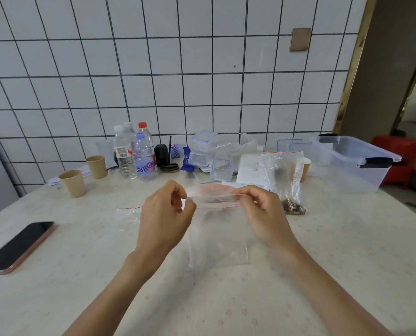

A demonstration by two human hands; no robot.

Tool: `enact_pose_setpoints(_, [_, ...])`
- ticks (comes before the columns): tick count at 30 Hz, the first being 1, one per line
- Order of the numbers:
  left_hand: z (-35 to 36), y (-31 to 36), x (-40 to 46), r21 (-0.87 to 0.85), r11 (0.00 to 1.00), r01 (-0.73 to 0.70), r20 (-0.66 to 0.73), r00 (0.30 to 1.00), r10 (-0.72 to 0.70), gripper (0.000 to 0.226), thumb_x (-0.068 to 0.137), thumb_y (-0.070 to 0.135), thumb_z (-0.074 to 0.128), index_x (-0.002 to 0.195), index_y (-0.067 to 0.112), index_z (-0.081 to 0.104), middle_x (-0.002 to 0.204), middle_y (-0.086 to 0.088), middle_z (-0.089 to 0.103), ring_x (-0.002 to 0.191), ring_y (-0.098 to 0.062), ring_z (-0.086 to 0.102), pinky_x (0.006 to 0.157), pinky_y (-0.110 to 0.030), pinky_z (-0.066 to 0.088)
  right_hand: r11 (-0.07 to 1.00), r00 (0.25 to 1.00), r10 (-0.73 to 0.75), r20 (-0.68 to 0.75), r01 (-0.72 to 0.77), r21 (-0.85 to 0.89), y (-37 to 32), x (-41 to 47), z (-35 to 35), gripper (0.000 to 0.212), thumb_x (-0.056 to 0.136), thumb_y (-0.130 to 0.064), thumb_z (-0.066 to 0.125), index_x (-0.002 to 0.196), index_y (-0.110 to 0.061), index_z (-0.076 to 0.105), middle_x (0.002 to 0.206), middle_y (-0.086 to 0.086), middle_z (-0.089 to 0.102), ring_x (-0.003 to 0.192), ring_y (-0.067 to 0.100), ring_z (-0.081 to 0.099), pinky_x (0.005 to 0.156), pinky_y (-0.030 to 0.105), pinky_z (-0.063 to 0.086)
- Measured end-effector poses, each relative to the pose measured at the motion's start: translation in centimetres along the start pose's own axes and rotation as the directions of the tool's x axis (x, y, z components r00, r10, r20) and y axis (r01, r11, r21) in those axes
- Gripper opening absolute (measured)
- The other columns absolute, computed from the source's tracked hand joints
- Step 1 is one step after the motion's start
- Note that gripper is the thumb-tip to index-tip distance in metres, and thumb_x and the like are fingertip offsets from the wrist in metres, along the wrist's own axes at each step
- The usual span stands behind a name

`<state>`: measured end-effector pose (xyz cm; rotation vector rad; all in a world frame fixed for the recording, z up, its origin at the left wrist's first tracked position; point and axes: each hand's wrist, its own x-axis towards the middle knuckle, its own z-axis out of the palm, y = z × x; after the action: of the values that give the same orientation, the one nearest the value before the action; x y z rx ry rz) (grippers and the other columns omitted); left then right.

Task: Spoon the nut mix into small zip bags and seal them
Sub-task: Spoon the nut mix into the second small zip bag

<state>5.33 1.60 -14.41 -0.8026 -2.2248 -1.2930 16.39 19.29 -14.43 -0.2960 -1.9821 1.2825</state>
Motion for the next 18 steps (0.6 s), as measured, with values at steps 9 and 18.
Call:
enact_pose_setpoints(9, [-0.3,1.2,0.6,-0.611,0.586,0.532,0.355,0.846,-0.398,0.01,0.096,0.01,0.071,0.103,0.004,0.07,0.091,-0.011,0.079,0.085,-0.025,0.079,0.065,-0.031,0.064,0.941,0.966,0.259,-0.016,-0.249,0.231,0.7,0.0,-1.0,0.011,0.089,-0.005,0.078,0.088,-0.001,0.068,0.07,0.011,0.072,0.067,0.027,0.075,0.059,0.039,0.064])
enact_pose_setpoints(18, [1.0,1.1,0.5,-0.629,0.004,0.777,0.757,0.613,-0.226,0.012,0.082,0.017,0.077,0.089,0.008,0.082,0.088,-0.008,0.072,0.077,-0.015,0.071,0.072,-0.029,0.062,0.401,0.87,0.364,0.332,-0.468,0.787,0.1,0.0,-1.2,0.019,0.091,-0.014,0.067,0.077,-0.005,0.075,0.083,0.012,0.073,0.082,0.023,0.075,0.075,0.033,0.063])
